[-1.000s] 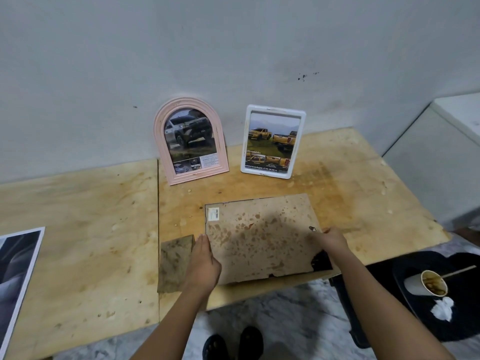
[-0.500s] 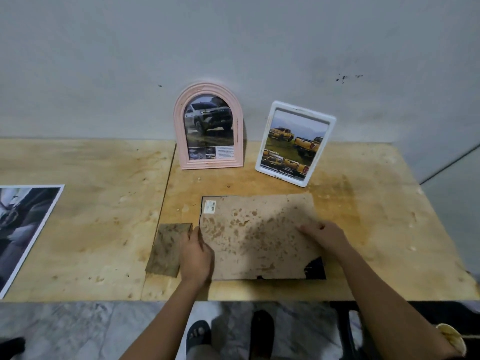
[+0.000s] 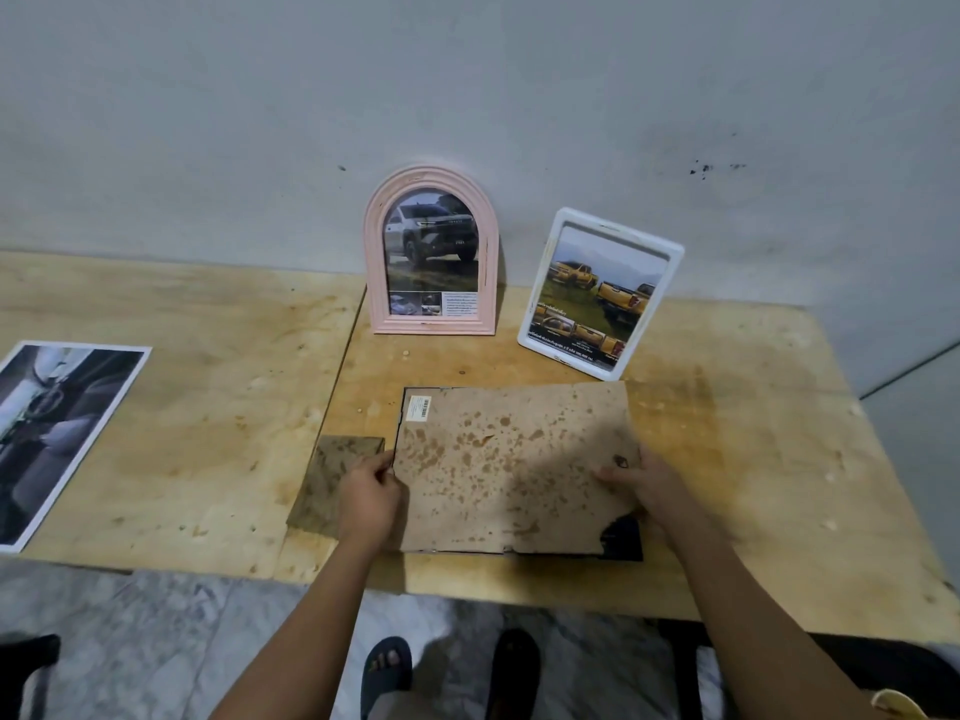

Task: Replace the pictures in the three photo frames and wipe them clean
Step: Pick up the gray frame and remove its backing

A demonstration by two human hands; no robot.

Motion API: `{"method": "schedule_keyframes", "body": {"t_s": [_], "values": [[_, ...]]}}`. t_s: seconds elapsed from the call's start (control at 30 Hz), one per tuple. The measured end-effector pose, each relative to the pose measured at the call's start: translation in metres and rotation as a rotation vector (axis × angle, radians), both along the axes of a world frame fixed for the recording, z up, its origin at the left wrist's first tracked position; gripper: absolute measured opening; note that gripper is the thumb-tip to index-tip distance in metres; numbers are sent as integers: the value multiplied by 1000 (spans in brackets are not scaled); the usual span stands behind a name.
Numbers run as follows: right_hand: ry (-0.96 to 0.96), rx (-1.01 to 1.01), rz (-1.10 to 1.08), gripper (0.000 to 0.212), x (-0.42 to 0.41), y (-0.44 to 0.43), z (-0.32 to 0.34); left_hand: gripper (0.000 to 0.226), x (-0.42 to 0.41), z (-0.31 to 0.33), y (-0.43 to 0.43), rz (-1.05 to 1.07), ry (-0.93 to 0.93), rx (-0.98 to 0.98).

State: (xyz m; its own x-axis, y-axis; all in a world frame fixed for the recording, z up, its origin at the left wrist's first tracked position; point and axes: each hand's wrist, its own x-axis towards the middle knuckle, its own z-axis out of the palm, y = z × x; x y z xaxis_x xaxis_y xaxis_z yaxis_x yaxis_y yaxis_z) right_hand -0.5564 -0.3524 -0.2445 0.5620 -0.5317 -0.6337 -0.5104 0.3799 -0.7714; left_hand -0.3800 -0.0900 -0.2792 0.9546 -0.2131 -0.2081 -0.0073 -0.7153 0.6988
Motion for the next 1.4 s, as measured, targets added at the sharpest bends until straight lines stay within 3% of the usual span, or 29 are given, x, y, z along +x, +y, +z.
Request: {"method": "schedule_keyframes", "body": {"t_s": [0.57,1.0,1.23,1.4], "values": [[-90,68,-114,39,-7,14,1,34,-3,-4,-1,-14,-38,93],[-137,117,-178,41,-13,14,0,35,-3,-5,1,-39,-51,45],[-131,205,-452,40,-36,-6,-4,36,-1,-1,2,-51,-34,12],[-294,286,-537,39,-41,-7,2,34,-5,-7,2,-35,-77,6]]}}
